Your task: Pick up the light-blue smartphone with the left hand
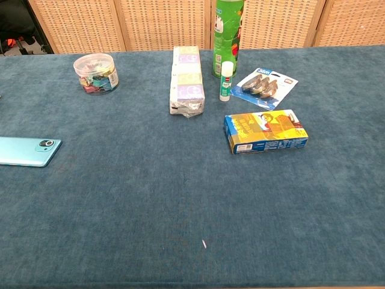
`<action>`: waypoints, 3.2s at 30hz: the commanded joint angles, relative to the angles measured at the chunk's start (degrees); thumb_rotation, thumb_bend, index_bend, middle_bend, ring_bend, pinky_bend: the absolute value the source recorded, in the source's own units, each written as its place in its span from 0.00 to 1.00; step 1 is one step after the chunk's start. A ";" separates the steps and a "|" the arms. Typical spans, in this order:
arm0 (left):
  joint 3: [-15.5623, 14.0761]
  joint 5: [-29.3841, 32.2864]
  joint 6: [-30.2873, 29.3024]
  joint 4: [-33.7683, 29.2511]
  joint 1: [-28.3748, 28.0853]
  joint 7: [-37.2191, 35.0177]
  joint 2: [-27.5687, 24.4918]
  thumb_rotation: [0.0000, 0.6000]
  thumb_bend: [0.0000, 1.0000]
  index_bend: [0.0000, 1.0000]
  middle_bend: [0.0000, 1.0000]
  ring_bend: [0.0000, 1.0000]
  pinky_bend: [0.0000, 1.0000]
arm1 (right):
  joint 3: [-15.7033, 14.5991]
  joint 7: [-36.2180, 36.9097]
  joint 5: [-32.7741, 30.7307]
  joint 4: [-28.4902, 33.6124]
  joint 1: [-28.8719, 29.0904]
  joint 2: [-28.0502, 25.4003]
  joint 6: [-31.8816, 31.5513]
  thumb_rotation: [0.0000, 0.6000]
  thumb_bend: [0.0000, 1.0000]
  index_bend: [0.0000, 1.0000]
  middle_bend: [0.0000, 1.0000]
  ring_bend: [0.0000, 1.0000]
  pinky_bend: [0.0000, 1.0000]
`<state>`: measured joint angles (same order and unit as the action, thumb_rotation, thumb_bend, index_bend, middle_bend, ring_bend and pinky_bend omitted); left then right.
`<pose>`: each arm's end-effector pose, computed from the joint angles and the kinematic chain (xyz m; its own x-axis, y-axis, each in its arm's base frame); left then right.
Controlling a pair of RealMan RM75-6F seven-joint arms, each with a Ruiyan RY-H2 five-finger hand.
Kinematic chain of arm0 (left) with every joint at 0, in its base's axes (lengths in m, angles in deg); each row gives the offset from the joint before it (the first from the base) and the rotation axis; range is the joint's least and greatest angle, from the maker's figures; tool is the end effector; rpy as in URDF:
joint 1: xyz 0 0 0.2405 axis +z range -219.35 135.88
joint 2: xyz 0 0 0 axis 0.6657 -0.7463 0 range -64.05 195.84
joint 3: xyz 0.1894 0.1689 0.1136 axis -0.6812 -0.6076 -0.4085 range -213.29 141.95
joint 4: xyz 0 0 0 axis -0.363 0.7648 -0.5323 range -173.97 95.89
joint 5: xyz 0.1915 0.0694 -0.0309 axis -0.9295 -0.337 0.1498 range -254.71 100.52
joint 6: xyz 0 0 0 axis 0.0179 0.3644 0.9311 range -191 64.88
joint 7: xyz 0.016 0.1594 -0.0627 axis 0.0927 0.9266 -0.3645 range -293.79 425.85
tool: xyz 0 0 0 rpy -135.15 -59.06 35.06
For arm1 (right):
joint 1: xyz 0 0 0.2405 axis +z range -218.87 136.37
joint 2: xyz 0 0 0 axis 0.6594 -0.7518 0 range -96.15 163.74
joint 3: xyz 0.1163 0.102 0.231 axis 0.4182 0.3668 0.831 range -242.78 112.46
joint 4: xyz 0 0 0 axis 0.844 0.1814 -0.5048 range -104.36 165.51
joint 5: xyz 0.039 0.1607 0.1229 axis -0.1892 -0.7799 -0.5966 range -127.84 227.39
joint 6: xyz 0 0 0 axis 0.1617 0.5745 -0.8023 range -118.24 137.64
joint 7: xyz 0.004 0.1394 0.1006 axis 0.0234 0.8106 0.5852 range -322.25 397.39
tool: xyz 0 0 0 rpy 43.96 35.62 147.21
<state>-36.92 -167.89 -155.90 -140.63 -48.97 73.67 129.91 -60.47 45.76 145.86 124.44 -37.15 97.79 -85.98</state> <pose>-0.2749 0.2038 0.1671 0.3679 -0.0762 0.9267 0.9189 -0.1225 -0.3749 -0.2839 -0.2058 0.1936 0.2139 0.1771 0.9607 -0.9470 -0.2037 0.2484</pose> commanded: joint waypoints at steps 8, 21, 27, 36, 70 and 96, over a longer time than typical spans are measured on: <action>0.55 0.68 2.70 0.54 -0.51 1.39 0.67 1.00 0.24 0.00 0.00 0.00 0.05 | 0.10 0.76 -0.33 0.00 -0.09 -0.30 -0.13 1.00 0.00 0.03 0.00 0.00 0.00; 1.23 6.11 22.45 12.69 -8.99 -4.28 8.85 1.00 0.25 0.02 0.00 0.00 0.05 | 0.31 2.96 -1.13 0.34 -0.16 -1.33 0.00 1.00 0.00 0.03 0.00 0.00 0.00; 2.55 7.40 25.73 21.80 -11.14 -9.40 13.96 1.00 0.30 0.13 0.05 0.02 0.06 | 0.37 3.30 -1.49 0.41 -0.07 -1.50 0.39 1.00 0.00 0.03 0.00 0.00 0.00; 2.31 9.81 29.17 28.55 -12.01 -8.90 18.28 1.00 0.36 0.13 0.05 0.02 0.06 | 0.41 3.71 -1.72 0.55 -0.08 -1.72 0.54 1.00 0.00 0.03 0.00 0.00 0.00; 3.89 14.13 35.19 38.28 -15.01 -8.44 24.45 1.00 0.40 0.14 0.05 0.02 0.06 | 0.49 5.55 -2.46 0.53 0.13 -2.34 1.39 1.00 0.00 0.03 0.00 0.00 0.00; 4.50 15.83 34.67 39.56 -15.03 -5.20 26.01 1.00 0.74 0.23 0.08 0.09 0.16 | 0.25 6.47 -2.02 0.66 0.07 -2.68 1.34 1.00 0.00 0.03 0.00 0.00 0.00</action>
<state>-32.48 -152.01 -120.96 -101.10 -64.06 68.35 155.86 -60.22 52.22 143.83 125.10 -37.07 95.12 -84.64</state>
